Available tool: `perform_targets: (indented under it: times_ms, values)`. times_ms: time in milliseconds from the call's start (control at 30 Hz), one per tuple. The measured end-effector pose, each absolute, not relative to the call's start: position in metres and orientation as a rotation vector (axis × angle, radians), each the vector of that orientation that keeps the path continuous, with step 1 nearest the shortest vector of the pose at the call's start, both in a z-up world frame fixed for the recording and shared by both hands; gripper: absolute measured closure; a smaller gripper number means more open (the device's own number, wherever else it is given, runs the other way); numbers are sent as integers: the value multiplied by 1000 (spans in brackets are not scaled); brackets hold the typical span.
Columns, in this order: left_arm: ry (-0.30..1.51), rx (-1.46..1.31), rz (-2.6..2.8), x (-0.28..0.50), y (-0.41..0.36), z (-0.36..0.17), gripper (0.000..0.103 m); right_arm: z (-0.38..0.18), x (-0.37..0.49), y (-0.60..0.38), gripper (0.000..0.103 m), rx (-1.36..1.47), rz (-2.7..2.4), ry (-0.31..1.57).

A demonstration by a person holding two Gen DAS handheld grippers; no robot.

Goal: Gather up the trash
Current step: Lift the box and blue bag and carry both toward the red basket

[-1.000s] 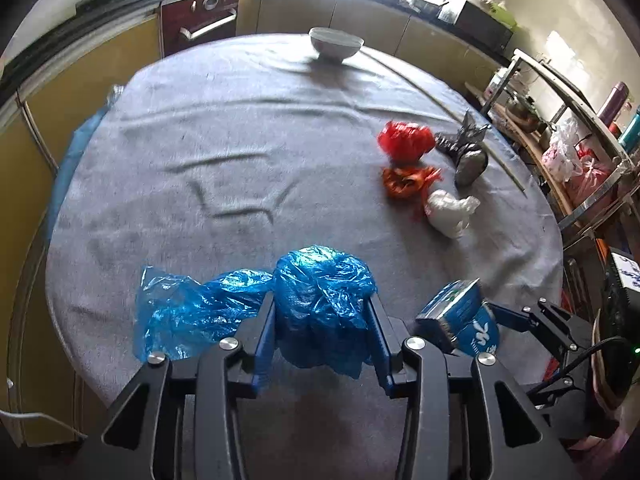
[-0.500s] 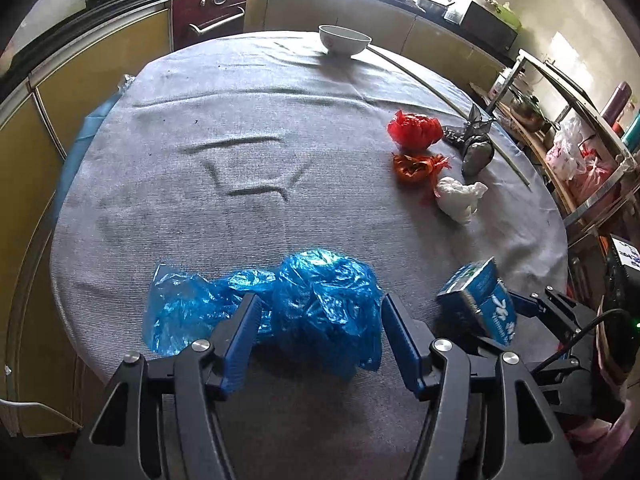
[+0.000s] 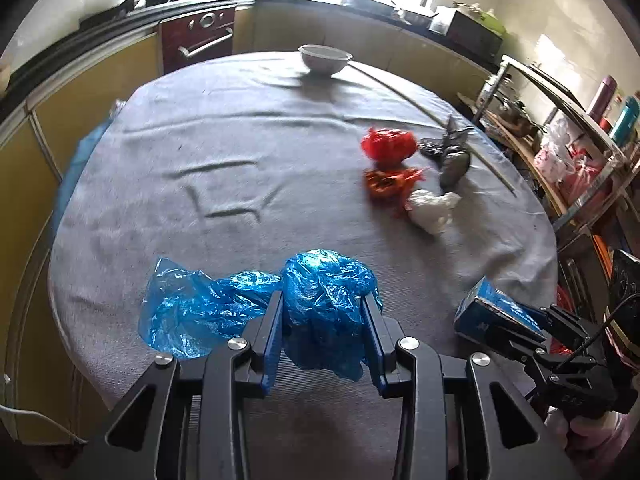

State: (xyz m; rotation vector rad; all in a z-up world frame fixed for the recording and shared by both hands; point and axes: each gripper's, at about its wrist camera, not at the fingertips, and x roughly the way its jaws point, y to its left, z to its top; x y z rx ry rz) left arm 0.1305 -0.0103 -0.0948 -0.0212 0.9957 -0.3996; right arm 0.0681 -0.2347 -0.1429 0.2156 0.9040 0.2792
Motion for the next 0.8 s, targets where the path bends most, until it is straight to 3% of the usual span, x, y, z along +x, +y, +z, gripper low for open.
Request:
perform_targets:
  times_ms: [800]
  values:
    - [957, 113, -475, 93, -69, -72, 65, -150, 28, -279, 47, 283, 224, 923]
